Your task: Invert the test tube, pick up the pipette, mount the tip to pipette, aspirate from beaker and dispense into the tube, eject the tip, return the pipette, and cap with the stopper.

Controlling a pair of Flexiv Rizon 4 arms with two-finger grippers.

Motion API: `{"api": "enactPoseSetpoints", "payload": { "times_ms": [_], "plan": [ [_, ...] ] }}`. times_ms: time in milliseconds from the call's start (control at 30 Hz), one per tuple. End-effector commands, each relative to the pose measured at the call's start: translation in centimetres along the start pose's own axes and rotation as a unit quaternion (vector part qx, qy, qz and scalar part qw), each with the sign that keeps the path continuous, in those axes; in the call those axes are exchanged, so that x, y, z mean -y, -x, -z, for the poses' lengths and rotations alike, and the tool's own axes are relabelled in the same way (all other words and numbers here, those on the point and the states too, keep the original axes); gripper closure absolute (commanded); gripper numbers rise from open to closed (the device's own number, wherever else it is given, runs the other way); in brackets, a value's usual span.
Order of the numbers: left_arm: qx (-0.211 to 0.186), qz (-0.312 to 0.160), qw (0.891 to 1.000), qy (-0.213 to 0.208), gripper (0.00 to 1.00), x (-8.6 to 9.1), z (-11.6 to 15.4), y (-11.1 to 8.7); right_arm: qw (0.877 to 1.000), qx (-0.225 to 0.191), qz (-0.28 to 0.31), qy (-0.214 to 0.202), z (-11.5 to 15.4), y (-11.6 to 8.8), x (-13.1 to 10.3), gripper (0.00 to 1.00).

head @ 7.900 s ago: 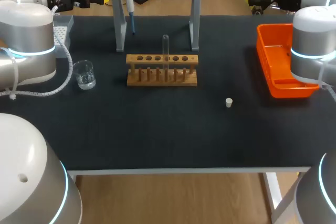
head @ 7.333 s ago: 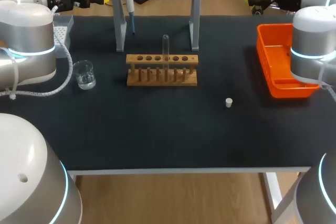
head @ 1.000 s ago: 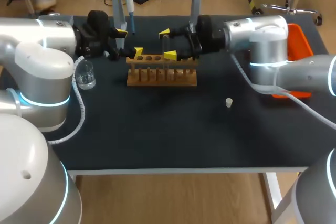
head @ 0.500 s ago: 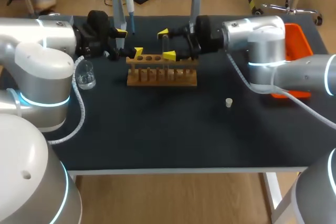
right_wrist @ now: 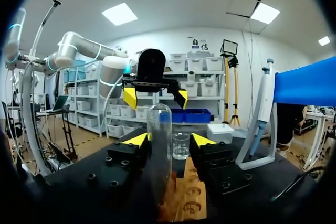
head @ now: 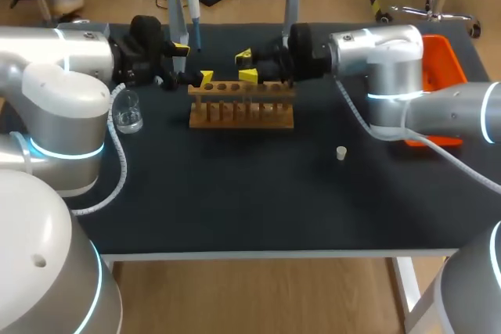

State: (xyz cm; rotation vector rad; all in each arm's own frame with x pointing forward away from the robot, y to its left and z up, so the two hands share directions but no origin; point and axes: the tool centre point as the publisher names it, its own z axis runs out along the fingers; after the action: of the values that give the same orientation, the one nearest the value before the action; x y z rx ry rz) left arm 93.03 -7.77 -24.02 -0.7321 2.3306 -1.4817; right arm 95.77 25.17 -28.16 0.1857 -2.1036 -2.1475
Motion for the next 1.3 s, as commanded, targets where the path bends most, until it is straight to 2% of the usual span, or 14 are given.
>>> {"api": "enactPoseSetpoints", "payload": {
  "times_ms": [33, 100, 167, 200, 1300],
  "plan": [
    [-0.002, 0.0, 1.0, 0.001, 0.0, 0.0, 0.1, 0.1, 1.0, -0.001, 0.001, -0.001, -0.1, 0.1, 0.2, 0.57],
    [-0.002, 0.0, 1.0, 0.001, 0.0, 0.0, 0.1, 0.1, 1.0, 0.001, 0.002, -0.003, -0.1, 0.1, 0.2, 0.7],
    [-0.002, 0.0, 1.0, 0.001, 0.0, 0.0, 0.1, 0.1, 1.0, 0.003, 0.003, -0.004, -0.1, 0.1, 0.2, 0.98],
    [-0.002, 0.0, 1.0, 0.001, 0.0, 0.0, 0.1, 0.1, 1.0, 0.003, 0.002, -0.003, -0.1, 0.1, 0.2, 1.0],
    [-0.002, 0.0, 1.0, 0.001, 0.0, 0.0, 0.1, 0.1, 1.0, 0.01, -0.011, 0.008, 0.3, -0.3, -1.3, 1.0]
  ]
}}
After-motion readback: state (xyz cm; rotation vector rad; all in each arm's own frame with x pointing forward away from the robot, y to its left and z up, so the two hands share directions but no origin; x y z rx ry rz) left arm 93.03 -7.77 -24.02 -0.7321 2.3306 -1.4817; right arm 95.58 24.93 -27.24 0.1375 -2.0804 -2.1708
